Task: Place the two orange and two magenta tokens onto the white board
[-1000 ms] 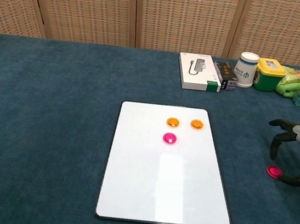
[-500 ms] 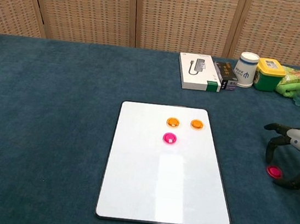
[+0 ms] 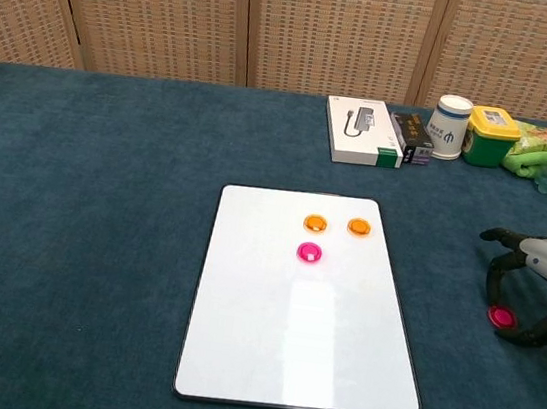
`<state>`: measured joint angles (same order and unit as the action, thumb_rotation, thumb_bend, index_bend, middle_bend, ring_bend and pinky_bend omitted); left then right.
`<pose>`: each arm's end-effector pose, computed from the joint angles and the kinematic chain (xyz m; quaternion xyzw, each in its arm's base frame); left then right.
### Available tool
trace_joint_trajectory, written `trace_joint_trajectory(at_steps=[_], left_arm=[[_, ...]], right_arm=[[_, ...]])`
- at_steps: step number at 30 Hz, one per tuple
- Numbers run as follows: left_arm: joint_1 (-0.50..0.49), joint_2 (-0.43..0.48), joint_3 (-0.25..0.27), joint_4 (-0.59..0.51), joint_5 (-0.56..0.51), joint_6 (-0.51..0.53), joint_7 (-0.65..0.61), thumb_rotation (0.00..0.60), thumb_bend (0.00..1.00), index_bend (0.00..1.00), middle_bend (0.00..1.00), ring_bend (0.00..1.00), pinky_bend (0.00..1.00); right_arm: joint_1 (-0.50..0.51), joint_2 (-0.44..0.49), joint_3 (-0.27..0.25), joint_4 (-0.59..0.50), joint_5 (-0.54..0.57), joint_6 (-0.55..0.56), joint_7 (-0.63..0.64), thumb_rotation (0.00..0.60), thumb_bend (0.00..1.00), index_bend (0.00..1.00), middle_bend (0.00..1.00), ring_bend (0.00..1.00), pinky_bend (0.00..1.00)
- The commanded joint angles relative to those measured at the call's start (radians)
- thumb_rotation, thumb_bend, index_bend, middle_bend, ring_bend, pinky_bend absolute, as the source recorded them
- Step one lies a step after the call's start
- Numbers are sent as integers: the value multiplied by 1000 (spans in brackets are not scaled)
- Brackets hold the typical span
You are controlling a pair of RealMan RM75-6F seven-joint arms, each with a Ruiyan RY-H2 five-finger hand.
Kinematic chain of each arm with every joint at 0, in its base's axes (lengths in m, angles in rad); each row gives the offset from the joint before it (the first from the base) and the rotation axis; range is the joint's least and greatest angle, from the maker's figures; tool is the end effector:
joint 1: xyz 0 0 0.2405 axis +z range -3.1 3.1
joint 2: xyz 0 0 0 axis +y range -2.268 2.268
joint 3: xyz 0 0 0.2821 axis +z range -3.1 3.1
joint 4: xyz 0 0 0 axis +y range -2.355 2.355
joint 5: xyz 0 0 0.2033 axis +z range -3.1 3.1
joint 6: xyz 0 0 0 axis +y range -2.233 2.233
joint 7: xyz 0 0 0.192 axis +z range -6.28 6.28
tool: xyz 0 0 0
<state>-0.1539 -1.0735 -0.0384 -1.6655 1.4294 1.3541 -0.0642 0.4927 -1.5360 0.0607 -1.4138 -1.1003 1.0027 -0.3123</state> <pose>-0.3304 0.2485 0.1668 -0.5977 -0.4454 -0.3757 0.5507 -0.2866 -0.3374 -0.0274 0.7025 -0.4593 0.2715 0.4710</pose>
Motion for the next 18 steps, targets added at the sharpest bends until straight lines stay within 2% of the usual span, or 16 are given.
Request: trace_joint_trajectory(at_steps=[1,11,18], left_arm=[[0,0,0,0,0,0,0,600,0,0,0,0,0],[0,0,0,0,0,-1,1,600,0,0,0,0,0],[-1,0,0,-1,-1,-1,2,600,0,0,0,0,0]], right_arm=[[-1,-1,1,0,0,-1,2,600,313,565,35,0,0],[5,21,22,-36,-11,-5,15,600,318,571,36,0,0],[55,55,90,-127,26,-21,-19,600,317,571,36,0,0]])
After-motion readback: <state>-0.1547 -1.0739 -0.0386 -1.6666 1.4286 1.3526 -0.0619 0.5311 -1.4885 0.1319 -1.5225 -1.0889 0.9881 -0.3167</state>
